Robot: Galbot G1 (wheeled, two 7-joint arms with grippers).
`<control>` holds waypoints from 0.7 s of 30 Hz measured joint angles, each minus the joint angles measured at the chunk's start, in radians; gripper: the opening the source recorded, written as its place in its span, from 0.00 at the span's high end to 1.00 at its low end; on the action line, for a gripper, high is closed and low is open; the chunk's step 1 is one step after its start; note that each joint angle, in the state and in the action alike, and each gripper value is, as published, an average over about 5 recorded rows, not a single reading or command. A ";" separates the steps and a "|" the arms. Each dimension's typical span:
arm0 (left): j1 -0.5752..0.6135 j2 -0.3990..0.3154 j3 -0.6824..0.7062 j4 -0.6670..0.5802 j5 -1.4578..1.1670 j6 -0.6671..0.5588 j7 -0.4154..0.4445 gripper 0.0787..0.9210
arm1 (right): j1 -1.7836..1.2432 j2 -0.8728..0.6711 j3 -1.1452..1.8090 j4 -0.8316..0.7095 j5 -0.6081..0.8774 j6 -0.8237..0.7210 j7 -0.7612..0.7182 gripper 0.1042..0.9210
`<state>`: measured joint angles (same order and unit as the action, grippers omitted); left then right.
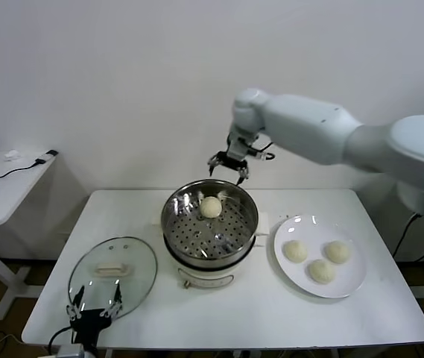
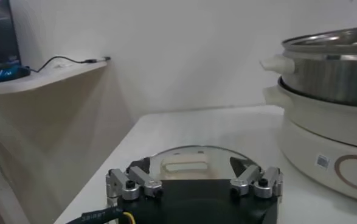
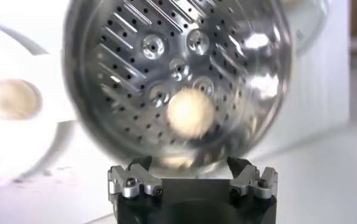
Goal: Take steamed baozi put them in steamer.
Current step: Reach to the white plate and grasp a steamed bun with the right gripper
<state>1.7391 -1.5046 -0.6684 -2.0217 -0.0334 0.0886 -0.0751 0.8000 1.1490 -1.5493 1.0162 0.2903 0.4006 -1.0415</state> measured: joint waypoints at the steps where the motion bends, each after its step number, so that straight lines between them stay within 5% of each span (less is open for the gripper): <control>1: -0.002 0.001 0.000 0.001 0.000 -0.001 0.000 0.12 | 0.015 -0.034 -0.023 0.024 0.028 -0.035 -0.002 0.12; 11: -0.021 0.000 -0.001 0.012 0.001 0.000 0.000 0.12 | 0.032 -0.315 -0.179 0.259 0.177 -0.363 0.033 0.12; 21: -0.031 -0.006 -0.002 0.029 0.002 0.000 0.001 0.12 | -0.169 -0.400 -0.107 0.274 0.188 -0.554 0.108 0.12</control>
<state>1.7085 -1.5110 -0.6701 -1.9929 -0.0312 0.0887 -0.0743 0.6313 0.7487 -1.6559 1.2903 0.4788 -0.1534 -0.9332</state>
